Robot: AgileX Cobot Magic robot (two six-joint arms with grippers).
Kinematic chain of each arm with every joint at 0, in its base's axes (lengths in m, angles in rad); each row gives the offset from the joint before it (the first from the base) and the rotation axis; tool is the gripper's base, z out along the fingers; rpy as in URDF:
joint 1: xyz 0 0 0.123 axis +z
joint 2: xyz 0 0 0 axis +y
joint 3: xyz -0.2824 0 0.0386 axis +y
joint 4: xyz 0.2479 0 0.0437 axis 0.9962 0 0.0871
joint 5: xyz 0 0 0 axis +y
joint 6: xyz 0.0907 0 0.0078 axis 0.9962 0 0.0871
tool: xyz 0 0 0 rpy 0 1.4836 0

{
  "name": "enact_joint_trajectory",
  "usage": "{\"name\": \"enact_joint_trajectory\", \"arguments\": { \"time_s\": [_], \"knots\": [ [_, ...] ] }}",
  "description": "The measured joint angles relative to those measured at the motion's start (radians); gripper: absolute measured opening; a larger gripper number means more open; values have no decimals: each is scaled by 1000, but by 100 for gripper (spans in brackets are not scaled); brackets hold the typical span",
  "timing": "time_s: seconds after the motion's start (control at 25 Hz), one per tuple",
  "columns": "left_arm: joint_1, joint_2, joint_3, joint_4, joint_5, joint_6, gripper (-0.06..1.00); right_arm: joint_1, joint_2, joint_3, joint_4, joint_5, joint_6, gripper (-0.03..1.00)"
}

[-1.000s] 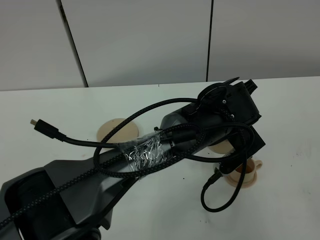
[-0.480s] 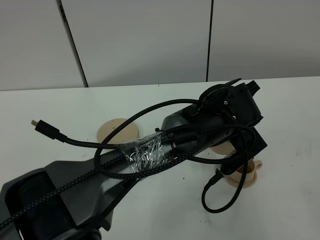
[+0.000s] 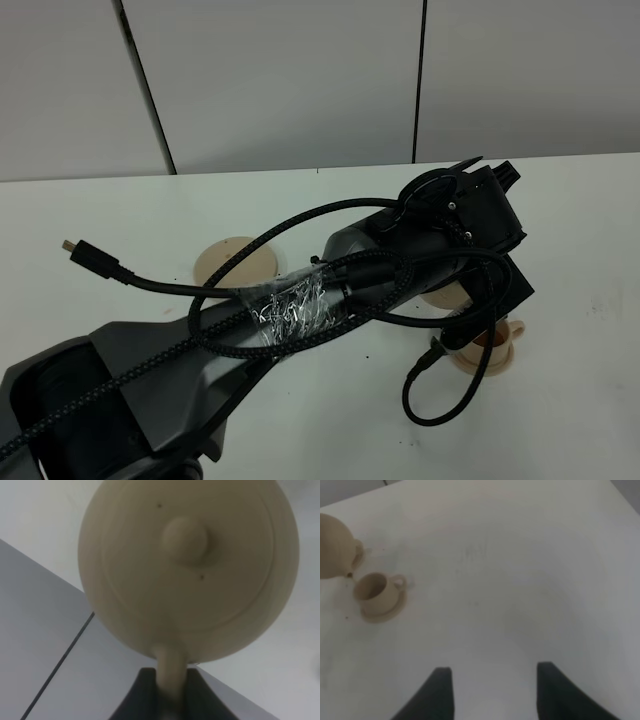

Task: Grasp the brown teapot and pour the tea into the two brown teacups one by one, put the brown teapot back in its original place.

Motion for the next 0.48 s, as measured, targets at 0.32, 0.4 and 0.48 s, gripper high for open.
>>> {"name": "enact_joint_trajectory", "arguments": {
  "time_s": [0.32,0.4,0.48],
  "knots": [
    [0,0,0,0,0,15,17,0,0,0,0,0,0,38],
    [0,0,0,1,0,17,17,0,0,0,0,0,0,38],
    [0,0,0,1,2,17,17,0,0,0,0,0,0,38]
  ]
}}
